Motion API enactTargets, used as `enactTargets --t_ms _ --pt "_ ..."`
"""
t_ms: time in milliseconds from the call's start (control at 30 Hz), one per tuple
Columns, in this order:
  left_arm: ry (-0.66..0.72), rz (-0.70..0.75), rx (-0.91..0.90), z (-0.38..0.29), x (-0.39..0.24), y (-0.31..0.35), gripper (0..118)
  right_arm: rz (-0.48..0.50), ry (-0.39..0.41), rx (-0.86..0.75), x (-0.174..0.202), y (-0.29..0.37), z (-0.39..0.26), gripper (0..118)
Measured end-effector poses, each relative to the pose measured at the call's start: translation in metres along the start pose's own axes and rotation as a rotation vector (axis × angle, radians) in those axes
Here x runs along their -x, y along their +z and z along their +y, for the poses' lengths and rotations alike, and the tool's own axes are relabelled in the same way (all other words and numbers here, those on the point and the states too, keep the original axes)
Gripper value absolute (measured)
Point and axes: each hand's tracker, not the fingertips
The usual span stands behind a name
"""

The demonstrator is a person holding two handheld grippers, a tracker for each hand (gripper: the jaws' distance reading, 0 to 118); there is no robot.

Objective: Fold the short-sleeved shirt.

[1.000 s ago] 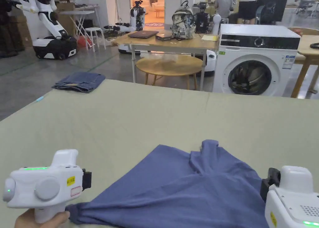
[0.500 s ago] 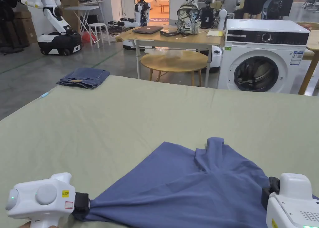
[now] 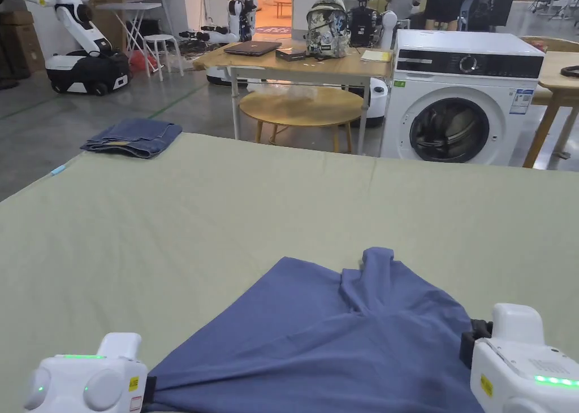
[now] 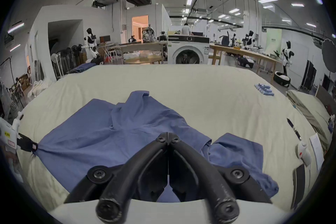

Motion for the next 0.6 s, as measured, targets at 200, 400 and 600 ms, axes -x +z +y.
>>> enactTargets --t_ms 200,400,600 --pt "0.061 -0.041 -0.053 0.000 0.016 0.009 1 0.070 0.096 0.215 -0.025 -0.086 0.060 56" --pt "0.081 -0.049 -0.072 -0.001 0.014 0.019 1 0.129 0.216 0.401 -0.027 -0.176 0.081 73" --pt "0.088 -0.048 -0.074 0.002 0.013 0.021 1 0.172 0.202 0.472 -0.027 -0.232 0.078 73"
